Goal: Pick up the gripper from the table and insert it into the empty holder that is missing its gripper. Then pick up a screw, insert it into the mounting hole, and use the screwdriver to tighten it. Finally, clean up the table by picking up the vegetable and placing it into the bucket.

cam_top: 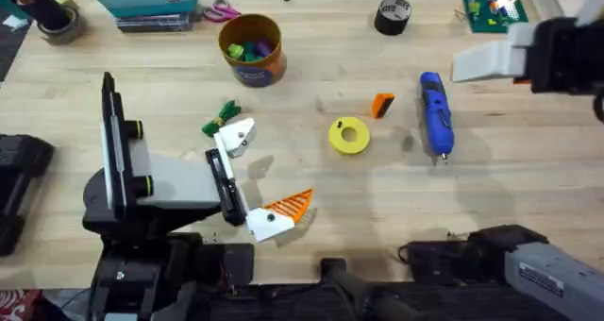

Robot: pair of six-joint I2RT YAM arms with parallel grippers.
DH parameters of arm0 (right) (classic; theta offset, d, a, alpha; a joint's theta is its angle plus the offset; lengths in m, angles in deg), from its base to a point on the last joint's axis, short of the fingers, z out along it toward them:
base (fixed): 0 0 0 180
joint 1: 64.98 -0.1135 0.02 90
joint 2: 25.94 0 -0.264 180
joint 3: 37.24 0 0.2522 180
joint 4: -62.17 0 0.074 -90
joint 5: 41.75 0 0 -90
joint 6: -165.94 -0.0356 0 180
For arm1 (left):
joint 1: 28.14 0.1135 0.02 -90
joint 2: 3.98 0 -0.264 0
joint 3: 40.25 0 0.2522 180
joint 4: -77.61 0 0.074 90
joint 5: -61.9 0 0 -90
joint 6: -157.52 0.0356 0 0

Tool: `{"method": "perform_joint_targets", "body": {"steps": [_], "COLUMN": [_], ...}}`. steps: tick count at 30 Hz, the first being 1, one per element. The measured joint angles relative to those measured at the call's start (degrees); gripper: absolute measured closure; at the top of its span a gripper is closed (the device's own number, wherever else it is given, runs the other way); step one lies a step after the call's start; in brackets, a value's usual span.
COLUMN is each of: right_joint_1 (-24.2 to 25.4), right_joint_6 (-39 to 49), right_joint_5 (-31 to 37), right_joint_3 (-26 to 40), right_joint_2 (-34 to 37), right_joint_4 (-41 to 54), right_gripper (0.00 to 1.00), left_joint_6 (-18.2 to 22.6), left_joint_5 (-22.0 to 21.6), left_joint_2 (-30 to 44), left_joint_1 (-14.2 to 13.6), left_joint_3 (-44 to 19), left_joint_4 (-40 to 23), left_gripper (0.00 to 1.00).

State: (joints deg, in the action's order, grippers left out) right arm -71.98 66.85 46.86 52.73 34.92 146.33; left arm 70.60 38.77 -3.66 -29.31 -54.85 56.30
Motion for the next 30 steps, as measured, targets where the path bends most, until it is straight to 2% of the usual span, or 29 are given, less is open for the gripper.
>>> {"method": "perform_joint_targets", "body": {"steps": [8, 14, 24, 30], "right_joint_1": [-6.8, -10.4, -11.3, -12.5], "right_joint_6": [-3.2, -5.1, -6.5, -9.3], "right_joint_5": [0.0, 0.0, 0.0, 0.0], "right_joint_3": [6.0, 7.0, 7.1, 7.2], "right_joint_2": [8.1, 11.3, 12.4, 15.5], "right_joint_4": [5.3, 7.0, 5.8, 5.8], "right_gripper": [0.005, 0.005, 0.005, 0.005], "left_joint_6": [0.0, 0.0, 0.0, 0.0], "left_joint_5": [0.0, 0.0, 0.0, 0.0], "left_joint_2": [0.0, 0.0, 0.0, 0.0], "left_joint_1": [0.0, 0.0, 0.0, 0.0], "left_joint_3": [0.0, 0.0, 0.0, 0.0], "left_joint_4": [0.0, 0.0, 0.0, 0.0], "left_gripper": [0.015, 0.015, 0.015, 0.015]}}
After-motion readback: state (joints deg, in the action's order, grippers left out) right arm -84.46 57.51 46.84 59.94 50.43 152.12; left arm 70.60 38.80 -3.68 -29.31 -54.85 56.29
